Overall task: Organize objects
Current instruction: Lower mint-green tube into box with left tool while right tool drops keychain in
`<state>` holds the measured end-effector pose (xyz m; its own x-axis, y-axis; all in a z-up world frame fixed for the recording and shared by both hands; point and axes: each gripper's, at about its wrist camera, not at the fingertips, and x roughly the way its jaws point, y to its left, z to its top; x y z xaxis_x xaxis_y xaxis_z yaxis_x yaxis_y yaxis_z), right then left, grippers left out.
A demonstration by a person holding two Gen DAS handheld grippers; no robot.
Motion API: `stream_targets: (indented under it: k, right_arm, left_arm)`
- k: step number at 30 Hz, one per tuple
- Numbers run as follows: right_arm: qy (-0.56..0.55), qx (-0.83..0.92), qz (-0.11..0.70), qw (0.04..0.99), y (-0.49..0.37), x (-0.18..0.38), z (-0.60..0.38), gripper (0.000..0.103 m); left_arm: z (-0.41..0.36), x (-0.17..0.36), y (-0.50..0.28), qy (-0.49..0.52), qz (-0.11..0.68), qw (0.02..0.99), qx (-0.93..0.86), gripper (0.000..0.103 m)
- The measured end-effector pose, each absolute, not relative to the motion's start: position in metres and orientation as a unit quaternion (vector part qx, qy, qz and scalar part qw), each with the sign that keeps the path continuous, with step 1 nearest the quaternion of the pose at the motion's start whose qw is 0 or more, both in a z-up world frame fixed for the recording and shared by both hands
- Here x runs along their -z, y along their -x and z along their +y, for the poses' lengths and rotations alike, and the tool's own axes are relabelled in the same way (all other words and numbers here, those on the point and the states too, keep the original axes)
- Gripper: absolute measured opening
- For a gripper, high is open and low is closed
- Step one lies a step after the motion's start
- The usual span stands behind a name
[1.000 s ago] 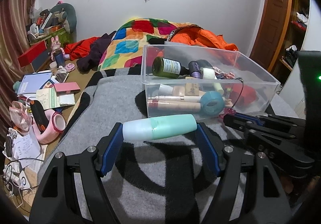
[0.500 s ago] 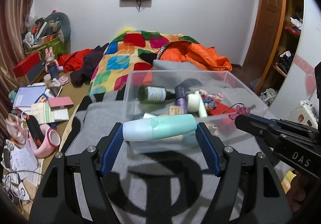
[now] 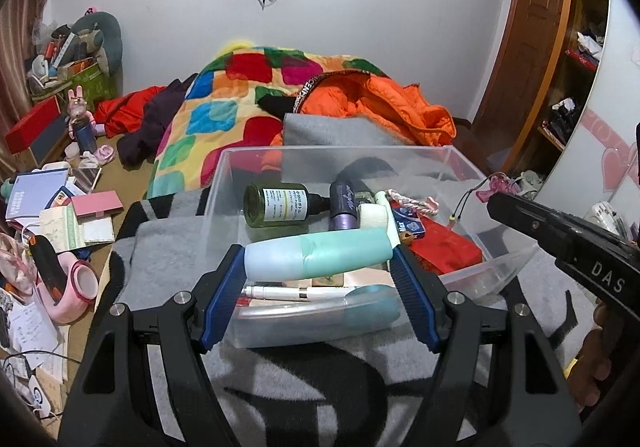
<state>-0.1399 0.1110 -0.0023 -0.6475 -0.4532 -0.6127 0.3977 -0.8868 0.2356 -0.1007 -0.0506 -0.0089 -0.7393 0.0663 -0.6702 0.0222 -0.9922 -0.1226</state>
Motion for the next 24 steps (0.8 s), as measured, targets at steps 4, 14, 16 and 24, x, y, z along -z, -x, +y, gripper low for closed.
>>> stream_targets:
  k: [4,14,16,24]
  right_arm:
    - [-0.361,0.902,-0.03,0.235,0.145,0.012,0.105,0.008]
    - [-0.384,0.889,-0.008,0.249,0.145,0.025,0.1,0.015]
    - [-0.384,0.889,-0.01,0.249,0.143,0.023,0.103,0.022]
    - [-0.369,0.896,-0.006,0.248,0.134,0.012,0.114,0.032]
  left_arm:
    - [-0.046,0.015,0.108,0.371,-0.062,0.017,-0.927,0.073]
    - [-0.045,0.014,0.108,0.375,-0.062,0.025,-0.925,0.075]
    - [-0.044,0.013,0.106,0.374,-0.062,0.027,-0.925,0.075]
    - [-0.041,0.002,0.097,0.361,-0.059,0.029,-0.93,0.076]
